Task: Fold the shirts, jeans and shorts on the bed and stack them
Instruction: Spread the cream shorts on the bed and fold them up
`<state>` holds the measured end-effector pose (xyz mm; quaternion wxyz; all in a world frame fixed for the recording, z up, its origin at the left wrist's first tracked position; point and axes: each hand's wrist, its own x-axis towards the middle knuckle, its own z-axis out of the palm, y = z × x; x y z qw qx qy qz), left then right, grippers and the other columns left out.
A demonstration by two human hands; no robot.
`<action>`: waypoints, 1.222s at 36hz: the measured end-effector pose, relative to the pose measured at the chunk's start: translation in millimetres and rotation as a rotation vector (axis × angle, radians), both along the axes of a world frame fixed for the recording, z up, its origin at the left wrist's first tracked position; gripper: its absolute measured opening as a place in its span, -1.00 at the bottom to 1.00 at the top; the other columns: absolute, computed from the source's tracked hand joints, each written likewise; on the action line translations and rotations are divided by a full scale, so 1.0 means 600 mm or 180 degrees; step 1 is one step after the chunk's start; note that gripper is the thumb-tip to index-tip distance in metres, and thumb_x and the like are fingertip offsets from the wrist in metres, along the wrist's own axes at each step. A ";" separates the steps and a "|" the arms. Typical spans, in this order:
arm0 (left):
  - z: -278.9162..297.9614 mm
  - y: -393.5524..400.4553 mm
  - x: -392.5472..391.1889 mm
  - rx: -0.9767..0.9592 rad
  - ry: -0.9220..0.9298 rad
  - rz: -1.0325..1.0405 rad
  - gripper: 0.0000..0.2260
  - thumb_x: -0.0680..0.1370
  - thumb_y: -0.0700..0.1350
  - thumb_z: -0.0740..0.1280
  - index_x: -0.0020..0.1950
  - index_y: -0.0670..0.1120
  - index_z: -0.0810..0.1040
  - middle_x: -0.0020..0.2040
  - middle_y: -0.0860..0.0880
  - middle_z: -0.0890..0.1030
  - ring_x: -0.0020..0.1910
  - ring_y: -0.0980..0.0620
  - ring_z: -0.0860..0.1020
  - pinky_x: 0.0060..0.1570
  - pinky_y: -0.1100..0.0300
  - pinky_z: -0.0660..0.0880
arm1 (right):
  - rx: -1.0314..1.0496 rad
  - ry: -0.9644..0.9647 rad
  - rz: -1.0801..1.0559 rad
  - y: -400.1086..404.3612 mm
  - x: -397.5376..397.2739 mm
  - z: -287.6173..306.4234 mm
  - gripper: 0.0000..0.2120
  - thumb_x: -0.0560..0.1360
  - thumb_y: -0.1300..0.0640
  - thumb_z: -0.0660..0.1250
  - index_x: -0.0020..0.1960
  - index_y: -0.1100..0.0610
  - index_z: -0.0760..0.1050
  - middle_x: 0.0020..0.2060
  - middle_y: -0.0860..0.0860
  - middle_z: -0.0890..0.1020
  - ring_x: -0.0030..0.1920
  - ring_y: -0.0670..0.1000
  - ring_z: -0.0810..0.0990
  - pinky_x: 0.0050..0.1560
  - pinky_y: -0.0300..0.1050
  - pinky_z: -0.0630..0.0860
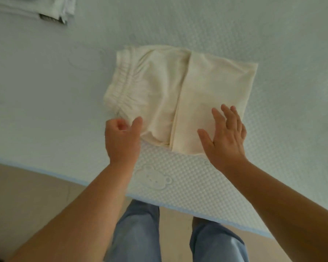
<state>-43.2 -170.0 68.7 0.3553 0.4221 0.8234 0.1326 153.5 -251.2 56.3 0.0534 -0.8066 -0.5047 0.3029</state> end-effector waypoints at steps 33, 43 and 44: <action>0.019 -0.070 0.186 0.0763 0.0011 -0.2854 -0.57 0.32 -0.04 0.40 0.18 -0.10 0.56 0.09 -0.12 0.54 0.05 -0.18 0.50 0.05 -0.05 0.40 | -0.0370 0.1848 -0.3152 0.012 0.115 -0.031 -0.64 0.48 -0.10 0.24 0.04 0.16 0.57 -0.11 0.09 0.68 -0.06 0.12 0.65 0.09 0.12 0.54; -0.023 -0.026 0.212 -0.0146 0.0030 -0.2565 -0.16 0.35 0.16 0.45 0.51 0.00 0.11 0.31 -0.09 0.36 0.27 -0.07 0.39 0.15 0.06 0.38 | -0.0356 0.2551 -0.2889 0.035 0.111 -0.027 -0.81 0.42 0.04 0.43 0.01 0.04 0.54 -0.12 -0.03 0.69 -0.09 0.01 0.67 0.05 0.07 0.58; -0.024 -0.021 0.216 -0.0243 0.0019 -0.2464 -0.13 0.33 0.21 0.44 0.50 0.01 0.10 0.30 -0.09 0.39 0.26 -0.07 0.42 0.15 0.04 0.40 | -0.0358 0.2597 -0.2864 0.037 0.109 -0.027 -0.79 0.43 0.06 0.42 0.04 0.06 0.54 -0.10 -0.02 0.69 -0.08 0.02 0.67 0.05 0.08 0.58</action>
